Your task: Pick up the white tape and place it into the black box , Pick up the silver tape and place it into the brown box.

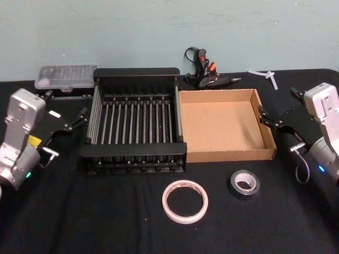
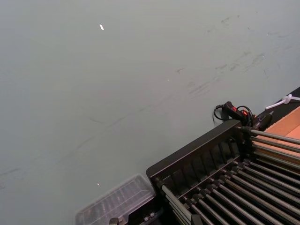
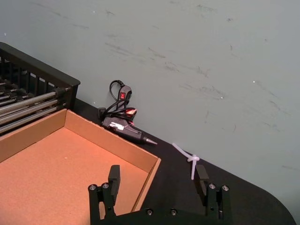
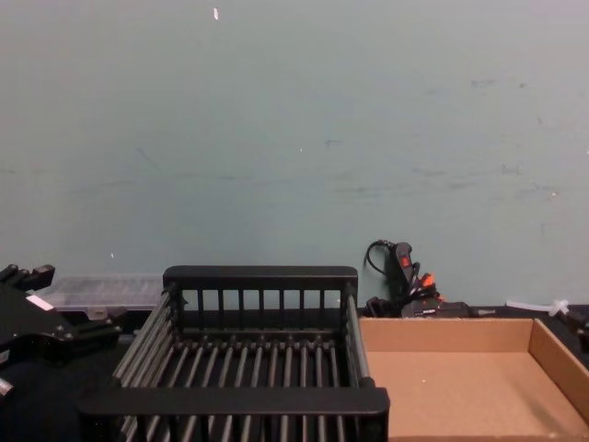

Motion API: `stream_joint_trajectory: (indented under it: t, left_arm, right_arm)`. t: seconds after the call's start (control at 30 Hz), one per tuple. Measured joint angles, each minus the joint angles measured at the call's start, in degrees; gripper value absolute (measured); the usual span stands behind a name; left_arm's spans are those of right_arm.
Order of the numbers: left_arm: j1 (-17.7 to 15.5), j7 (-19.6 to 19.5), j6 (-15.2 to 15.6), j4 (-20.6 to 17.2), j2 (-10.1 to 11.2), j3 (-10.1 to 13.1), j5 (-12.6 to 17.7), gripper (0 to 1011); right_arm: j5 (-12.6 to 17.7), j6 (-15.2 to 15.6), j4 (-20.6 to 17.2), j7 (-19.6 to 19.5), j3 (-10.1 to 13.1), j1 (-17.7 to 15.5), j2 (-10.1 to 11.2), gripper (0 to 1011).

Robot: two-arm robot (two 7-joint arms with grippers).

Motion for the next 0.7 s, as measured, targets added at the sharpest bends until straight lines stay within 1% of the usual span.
stream_joint_trajectory:
  t: [0.2,0.33,0.57,0.63,0.7]
  left_arm:
    - [0.00,0.00,0.00,0.00,0.00,0.00,0.00,1001]
    - [0.00,0.00,0.00,0.00,0.00,0.00,0.00,1001]
    - [0.00,0.00,0.00,0.00,0.00,0.00,0.00,1001]
    - [0.00,0.00,0.00,0.00,0.00,0.00,0.00,1001]
    - [0.00,0.00,0.00,0.00,0.00,0.00,0.00,1001]
  right_arm:
    - [0.05,-0.01,-0.33,0.95,1.05,-0.54,-0.41,1002]
    - [0.60,0.06,-0.97,1.69,1.92,-1.34,-0.52,1002]
    - [2.35,1.06,-3.83,3.09,3.86,-3.80,-0.23,1002]
    - [3.31,1.52,-5.46,3.67,4.77,-5.17,-0.08,1002]
    - [3.56,1.64,-5.87,3.82,5.02,-5.60,-0.04,1002]
